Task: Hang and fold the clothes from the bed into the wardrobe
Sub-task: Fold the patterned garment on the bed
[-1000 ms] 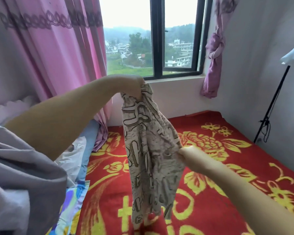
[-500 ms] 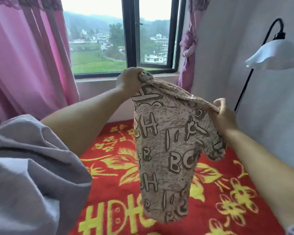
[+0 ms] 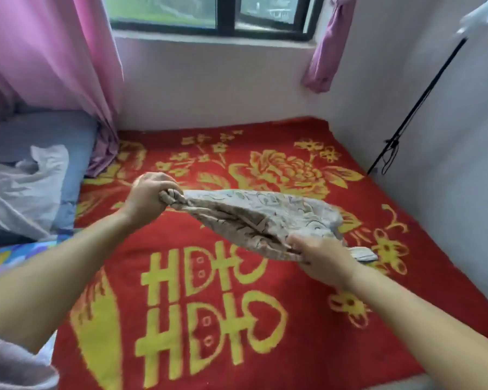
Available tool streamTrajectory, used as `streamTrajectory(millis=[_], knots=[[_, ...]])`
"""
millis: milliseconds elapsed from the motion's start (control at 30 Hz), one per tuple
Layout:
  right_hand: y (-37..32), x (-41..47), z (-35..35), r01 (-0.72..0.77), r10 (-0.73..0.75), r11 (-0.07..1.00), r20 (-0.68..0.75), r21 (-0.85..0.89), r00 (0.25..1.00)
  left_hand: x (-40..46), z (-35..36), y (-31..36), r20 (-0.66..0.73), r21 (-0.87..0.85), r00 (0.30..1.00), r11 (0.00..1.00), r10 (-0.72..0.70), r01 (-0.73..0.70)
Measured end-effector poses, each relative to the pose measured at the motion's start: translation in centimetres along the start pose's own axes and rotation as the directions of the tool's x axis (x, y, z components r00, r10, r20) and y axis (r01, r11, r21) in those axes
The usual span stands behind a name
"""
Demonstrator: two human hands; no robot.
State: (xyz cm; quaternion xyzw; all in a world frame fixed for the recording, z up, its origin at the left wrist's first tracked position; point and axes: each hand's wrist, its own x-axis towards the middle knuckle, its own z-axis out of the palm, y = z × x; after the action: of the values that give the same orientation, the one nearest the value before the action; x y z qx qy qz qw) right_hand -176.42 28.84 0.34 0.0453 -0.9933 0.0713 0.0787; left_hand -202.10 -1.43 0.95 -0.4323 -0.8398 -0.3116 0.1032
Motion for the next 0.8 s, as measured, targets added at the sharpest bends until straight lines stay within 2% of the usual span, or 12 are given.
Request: streamTrajectory(millis=[67, 133, 200, 300, 400, 500, 567, 600, 700, 767, 800], knots=[[-4.2, -2.6, 10.5, -0.114, 0.107, 0.993, 0.230, 0.017, 0.967, -9.0, 4.1, -5.2, 0.187, 0.156, 0.979, 0.987, -0.077, 0.048], [-8.5, -5.5, 20.6, -0.240, 0.183, 0.968, 0.444, 0.076, 0.877, -18.2, 8.2, -9.9, 0.323, 0.273, 0.936, 0.961, -0.142, 0.052], [-12.7, -7.8, 29.5, -0.226, 0.122, 0.969, 0.614, 0.095, 0.780, -25.9, 11.8, -13.7, 0.364, 0.333, 0.923, 0.943, -0.124, -0.004], [-18.9, -9.5, 37.4, -0.183, 0.072, 0.981, 0.743, 0.068, 0.666, -35.8, 16.2, -18.0, 0.427, 0.434, 0.884, 0.901, -0.189, -0.017], [-20.9, -10.1, 40.4, -0.207, 0.060, 0.973, 0.757, 0.101, 0.650, -42.2, 18.1, -19.5, 0.419, 0.508, 0.854, 0.859, -0.310, 0.063], [-19.5, -10.2, 38.9, -0.260, -0.025, 0.932, 0.762, 0.251, 0.647, -43.3, 18.6, -17.6, 0.375, 0.522, 0.862, 0.846, -0.340, 0.107], [-17.7, -10.2, 37.0, -0.297, -0.073, 0.899, 0.779, 0.322, 0.623, -42.7, 19.3, -15.0, 0.415, 0.493, 0.842, 0.863, -0.345, 0.111], [-16.5, -10.0, 35.9, -0.340, -0.052, 0.882, 0.785, 0.326, 0.618, -42.1, 20.0, -13.4, 0.461, 0.459, 0.833, 0.885, -0.307, 0.073], [-11.5, -9.0, 33.2, -0.487, 0.161, 0.828, 0.715, 0.276, 0.680, -38.5, 23.4, -7.2, 0.515, 0.296, 0.850, 0.954, -0.108, -0.058], [-6.8, -8.0, 32.1, -0.573, 0.341, 0.783, 0.603, 0.243, 0.721, -35.0, 26.6, -2.8, 0.440, 0.202, 0.898, 0.975, -0.007, -0.092], [-4.4, -7.6, 31.6, -0.614, 0.411, 0.753, 0.558, 0.238, 0.721, -33.2, 28.1, -0.6, 0.415, 0.168, 0.910, 0.984, -0.021, -0.054]])
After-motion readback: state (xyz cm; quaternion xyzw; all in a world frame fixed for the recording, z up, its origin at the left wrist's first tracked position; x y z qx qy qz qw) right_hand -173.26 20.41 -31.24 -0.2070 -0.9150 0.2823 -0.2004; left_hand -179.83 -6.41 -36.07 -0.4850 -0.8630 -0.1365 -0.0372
